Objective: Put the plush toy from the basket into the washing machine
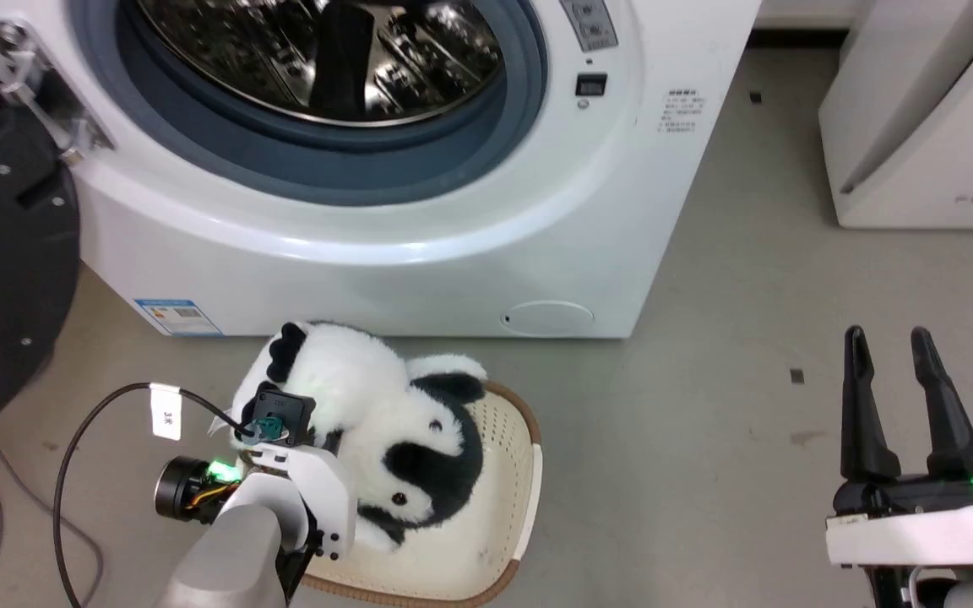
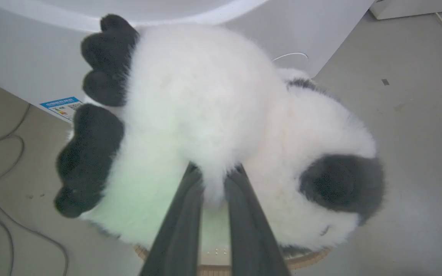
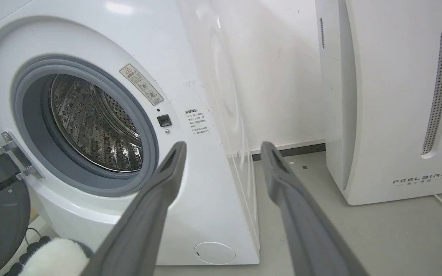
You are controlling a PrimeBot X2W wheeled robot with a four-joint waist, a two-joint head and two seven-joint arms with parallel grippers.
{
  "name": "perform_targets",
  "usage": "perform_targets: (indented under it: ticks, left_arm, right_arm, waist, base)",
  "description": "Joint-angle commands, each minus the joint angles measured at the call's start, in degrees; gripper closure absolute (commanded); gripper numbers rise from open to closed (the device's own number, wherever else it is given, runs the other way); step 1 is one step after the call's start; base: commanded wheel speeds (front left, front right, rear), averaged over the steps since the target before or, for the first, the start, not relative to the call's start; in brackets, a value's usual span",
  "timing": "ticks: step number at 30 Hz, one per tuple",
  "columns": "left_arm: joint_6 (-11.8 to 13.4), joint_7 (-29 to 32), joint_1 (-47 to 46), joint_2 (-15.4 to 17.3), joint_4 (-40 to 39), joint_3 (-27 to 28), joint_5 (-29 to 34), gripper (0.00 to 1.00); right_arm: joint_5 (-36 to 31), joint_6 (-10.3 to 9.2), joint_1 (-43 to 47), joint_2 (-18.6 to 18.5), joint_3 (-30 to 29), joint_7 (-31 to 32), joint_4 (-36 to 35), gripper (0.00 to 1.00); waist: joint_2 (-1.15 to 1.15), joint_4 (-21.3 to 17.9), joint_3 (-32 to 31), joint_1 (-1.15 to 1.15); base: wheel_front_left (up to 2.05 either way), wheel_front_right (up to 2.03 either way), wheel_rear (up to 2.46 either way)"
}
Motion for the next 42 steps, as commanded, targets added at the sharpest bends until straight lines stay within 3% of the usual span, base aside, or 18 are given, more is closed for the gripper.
perform_targets:
  ticks: [1,13,21,30,42]
  left_arm:
    - [0.6,-0.7,0.9,0.3,-1.9,0.0,0.2,1.00]
    - [5.5,-0.7,3.6,2.6,-21.9,3.8,1.2,1.00]
    - [7.5,-0.7,1.1,4.0,-29.9,8.6,1.4,1.00]
    - [8.5,-0.8,-5.6,5.9,-33.3,13.3,1.8,1.00]
    - [7.9,-0.8,-24.8,11.1,-29.2,18.8,2.3,1.00]
  right_arm:
    - [-0.5,-0.04,1.0,0.0,-0.1,-0.2,0.1,0.00]
    - [-0.3,-0.04,0.9,0.0,-0.2,-0.2,-0.5,0.00]
    - [0.0,-0.04,-1.0,0.0,-0.3,-0.2,-0.9,0.00]
    - [0.4,-0.04,-3.9,0.0,0.1,-0.2,-1.6,0.00]
    - [2.2,-0.04,-10.1,0.0,2.2,-0.2,-2.8,0.00]
  waist:
    - [0.00,0.5,-1.2,0.01]
    - [0.00,-0.1,-0.3,0.01]
    - [0.00,-2.5,3.6,0.01]
    - [0.00,-5.5,9.6,0.01]
    - [0.00,-11.1,21.9,0.01]
  base:
    - [0.00,0.00,0.00]
    - [0.00,0.00,0.00]
    - [0.00,0.00,0.00]
    - [0.00,0.00,0.00]
    - [0.00,0.00,0.00]
